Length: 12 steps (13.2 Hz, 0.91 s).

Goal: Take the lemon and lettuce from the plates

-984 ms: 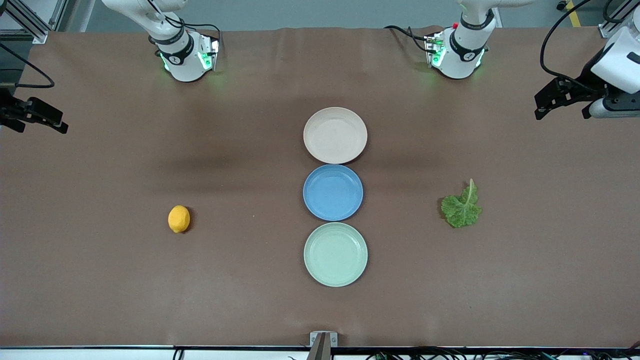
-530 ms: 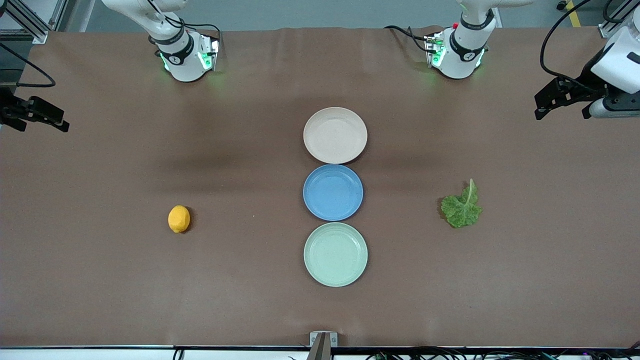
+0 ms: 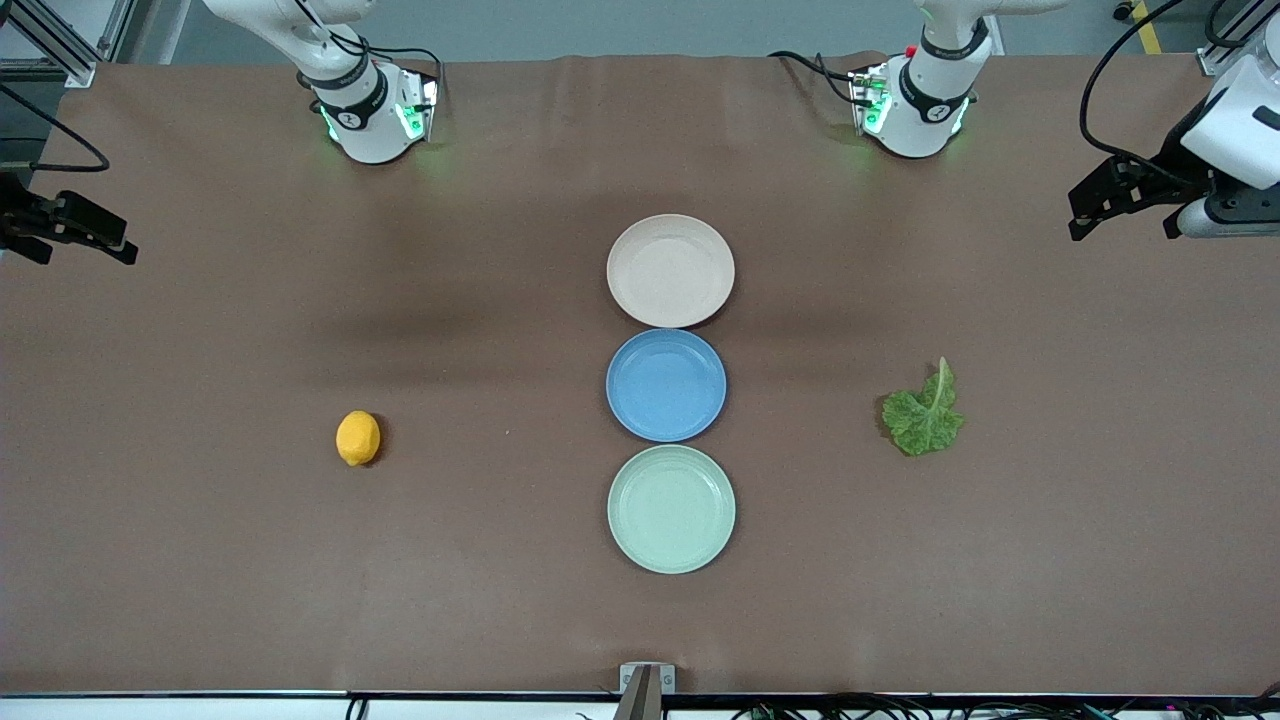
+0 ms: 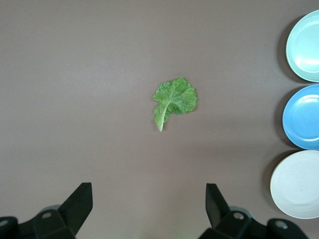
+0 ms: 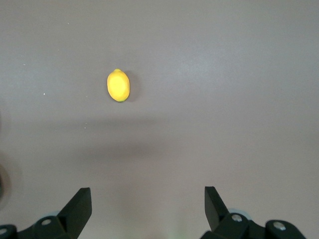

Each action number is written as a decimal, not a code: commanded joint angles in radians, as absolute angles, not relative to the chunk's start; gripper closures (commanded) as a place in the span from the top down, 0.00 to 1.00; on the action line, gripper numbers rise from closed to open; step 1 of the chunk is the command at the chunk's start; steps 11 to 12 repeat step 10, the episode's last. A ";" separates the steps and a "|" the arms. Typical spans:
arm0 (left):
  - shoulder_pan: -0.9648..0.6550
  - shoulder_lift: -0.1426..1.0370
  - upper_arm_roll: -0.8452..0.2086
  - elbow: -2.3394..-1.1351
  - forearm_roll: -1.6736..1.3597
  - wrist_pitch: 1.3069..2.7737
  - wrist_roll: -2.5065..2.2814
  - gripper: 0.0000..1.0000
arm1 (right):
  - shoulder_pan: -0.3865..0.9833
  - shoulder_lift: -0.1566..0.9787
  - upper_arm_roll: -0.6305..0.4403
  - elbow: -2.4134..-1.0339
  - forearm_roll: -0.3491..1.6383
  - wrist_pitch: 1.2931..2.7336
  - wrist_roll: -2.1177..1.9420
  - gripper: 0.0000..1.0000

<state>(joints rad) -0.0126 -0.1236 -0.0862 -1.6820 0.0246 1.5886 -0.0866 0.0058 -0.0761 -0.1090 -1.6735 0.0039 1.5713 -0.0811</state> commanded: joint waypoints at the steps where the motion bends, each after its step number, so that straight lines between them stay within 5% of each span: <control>1: -0.018 -0.114 -0.092 -1.661 0.046 1.592 -0.091 1.00 | -0.003 -0.112 -0.098 -1.709 0.020 1.582 -0.094 1.00; 12: -0.021 -0.086 -0.103 -1.634 0.031 1.586 -0.106 1.00 | -0.003 -0.112 -0.094 -1.710 0.008 1.583 -0.106 1.00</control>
